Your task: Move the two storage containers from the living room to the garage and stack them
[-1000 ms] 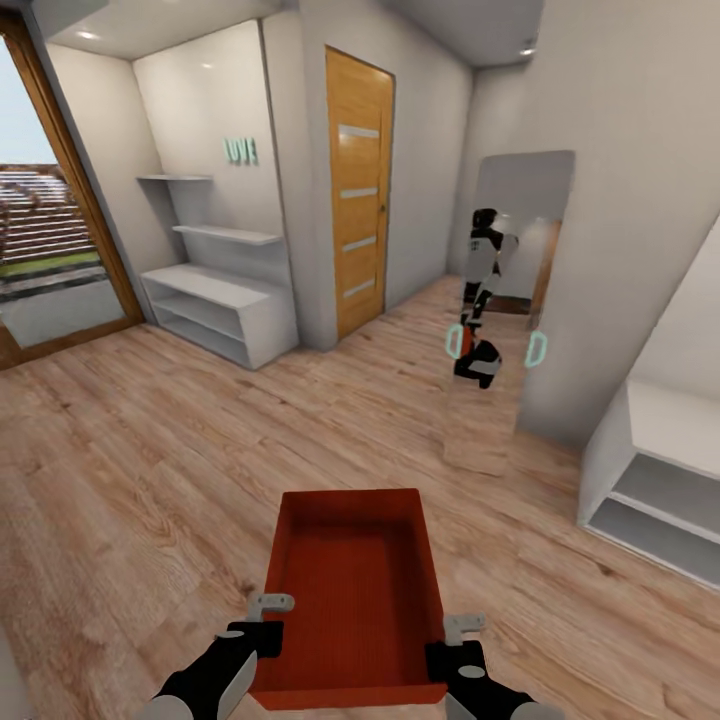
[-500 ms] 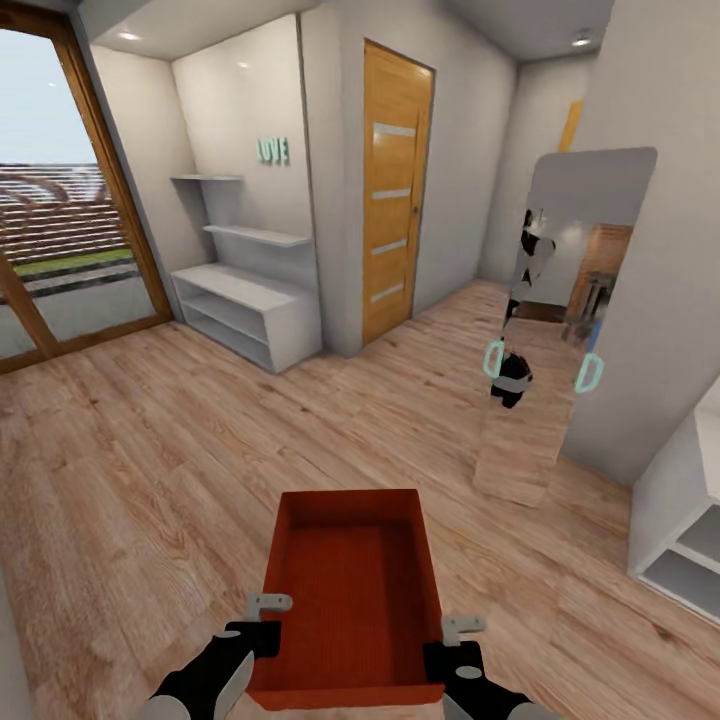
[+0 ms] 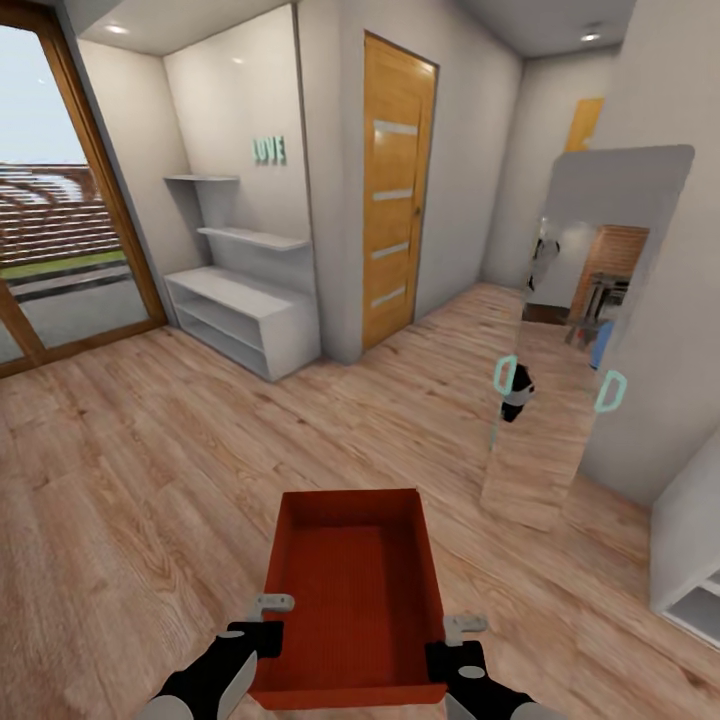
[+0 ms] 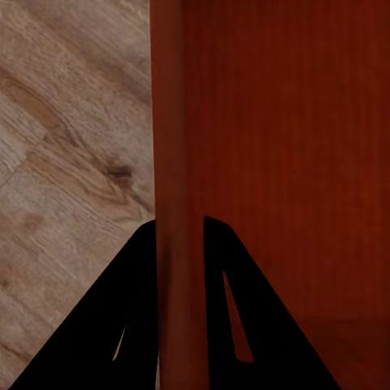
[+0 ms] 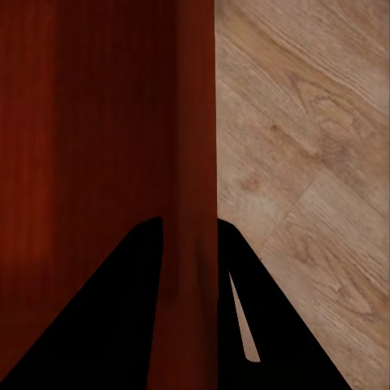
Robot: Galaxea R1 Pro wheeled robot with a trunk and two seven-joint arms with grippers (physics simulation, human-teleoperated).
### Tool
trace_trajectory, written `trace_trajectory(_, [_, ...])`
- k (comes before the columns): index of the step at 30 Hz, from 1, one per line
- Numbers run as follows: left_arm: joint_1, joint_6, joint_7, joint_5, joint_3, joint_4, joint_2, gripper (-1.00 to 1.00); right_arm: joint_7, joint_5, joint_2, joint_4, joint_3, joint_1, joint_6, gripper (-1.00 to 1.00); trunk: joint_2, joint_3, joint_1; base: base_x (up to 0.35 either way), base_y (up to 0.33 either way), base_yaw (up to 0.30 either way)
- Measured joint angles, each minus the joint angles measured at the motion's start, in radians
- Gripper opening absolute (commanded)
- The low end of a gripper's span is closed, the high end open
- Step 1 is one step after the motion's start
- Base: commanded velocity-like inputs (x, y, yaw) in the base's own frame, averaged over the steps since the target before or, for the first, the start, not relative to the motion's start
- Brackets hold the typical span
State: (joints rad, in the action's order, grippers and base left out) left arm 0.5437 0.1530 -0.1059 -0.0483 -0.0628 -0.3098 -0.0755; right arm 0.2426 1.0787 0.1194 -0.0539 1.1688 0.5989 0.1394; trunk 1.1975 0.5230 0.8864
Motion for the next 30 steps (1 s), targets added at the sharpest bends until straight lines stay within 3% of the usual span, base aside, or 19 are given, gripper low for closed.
trace_trajectory(30, [0.0, 0.0, 0.0, 0.0, 0.001, 0.0, 0.0, -1.0, 0.001, 0.001, -0.002, -0.003, 0.001, 0.0, -0.001, -1.0, 0.0, 0.0, 0.0, 0.324, 0.0, 0.0])
